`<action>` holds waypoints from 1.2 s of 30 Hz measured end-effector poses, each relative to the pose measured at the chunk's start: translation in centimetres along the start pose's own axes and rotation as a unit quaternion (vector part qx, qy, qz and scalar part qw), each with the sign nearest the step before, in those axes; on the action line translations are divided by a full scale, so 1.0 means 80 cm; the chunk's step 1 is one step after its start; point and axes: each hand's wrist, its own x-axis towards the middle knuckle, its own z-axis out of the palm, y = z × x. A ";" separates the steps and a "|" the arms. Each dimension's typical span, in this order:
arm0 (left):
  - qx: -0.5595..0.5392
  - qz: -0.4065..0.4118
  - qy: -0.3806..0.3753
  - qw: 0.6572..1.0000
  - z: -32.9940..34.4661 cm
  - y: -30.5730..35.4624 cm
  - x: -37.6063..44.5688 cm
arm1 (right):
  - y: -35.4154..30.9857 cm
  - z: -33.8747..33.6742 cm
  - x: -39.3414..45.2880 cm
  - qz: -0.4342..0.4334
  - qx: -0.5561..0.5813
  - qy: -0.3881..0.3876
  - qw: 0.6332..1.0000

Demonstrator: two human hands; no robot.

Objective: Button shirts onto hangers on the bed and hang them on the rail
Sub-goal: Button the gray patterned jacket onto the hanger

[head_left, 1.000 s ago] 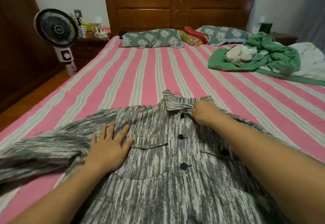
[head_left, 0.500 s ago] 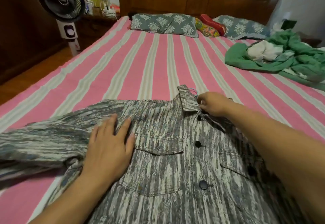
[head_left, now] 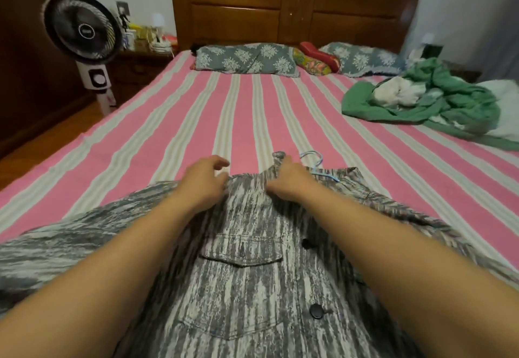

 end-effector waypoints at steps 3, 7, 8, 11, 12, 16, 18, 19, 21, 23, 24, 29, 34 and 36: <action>-0.015 0.103 -0.073 0.992 0.023 0.020 0.047 | 0.013 -0.009 -0.033 -0.031 0.017 0.080 0.996; 0.091 0.286 -0.123 0.946 0.039 0.057 0.081 | 0.058 -0.019 -0.122 -0.103 -0.060 0.088 0.989; 0.142 0.332 -0.124 0.924 0.041 0.070 0.084 | 0.066 -0.020 -0.141 -0.126 -0.071 0.096 0.985; 0.303 0.452 -0.120 0.831 0.045 0.100 0.088 | 0.078 -0.024 -0.167 -0.179 -0.057 0.142 0.972; 0.341 0.471 -0.110 0.806 0.044 0.106 0.087 | 0.080 -0.025 -0.169 -0.184 -0.042 0.155 0.970; 0.402 0.500 -0.033 0.766 0.042 0.122 0.089 | 0.092 -0.015 -0.170 -0.155 -0.015 0.193 0.969; 0.407 0.498 -0.011 0.766 0.052 0.122 0.088 | 0.093 -0.008 -0.168 -0.150 0.001 0.198 0.969; 0.407 0.500 0.001 0.764 0.060 0.121 0.086 | 0.092 -0.007 -0.168 -0.149 0.004 0.199 0.969; 0.422 0.494 0.020 0.760 0.074 0.113 0.083 | 0.089 -0.007 -0.167 -0.147 -0.011 0.198 0.969; 0.444 0.446 0.021 0.777 0.083 0.102 0.083 | 0.083 -0.005 -0.166 -0.152 -0.066 0.200 0.966; 0.435 0.392 0.024 0.810 0.085 0.097 0.083 | 0.081 -0.002 -0.166 -0.153 -0.102 0.192 0.964; 0.315 0.048 -0.032 0.947 0.095 0.073 0.084 | 0.085 0.021 -0.162 -0.102 -0.119 0.152 0.976; 0.098 -0.017 -0.037 0.994 0.050 0.052 0.099 | 0.094 -0.007 -0.155 -0.046 0.053 0.127 0.989; 0.030 0.078 0.000 0.996 0.040 0.082 0.095 | 0.094 -0.010 -0.158 -0.085 0.053 0.136 0.986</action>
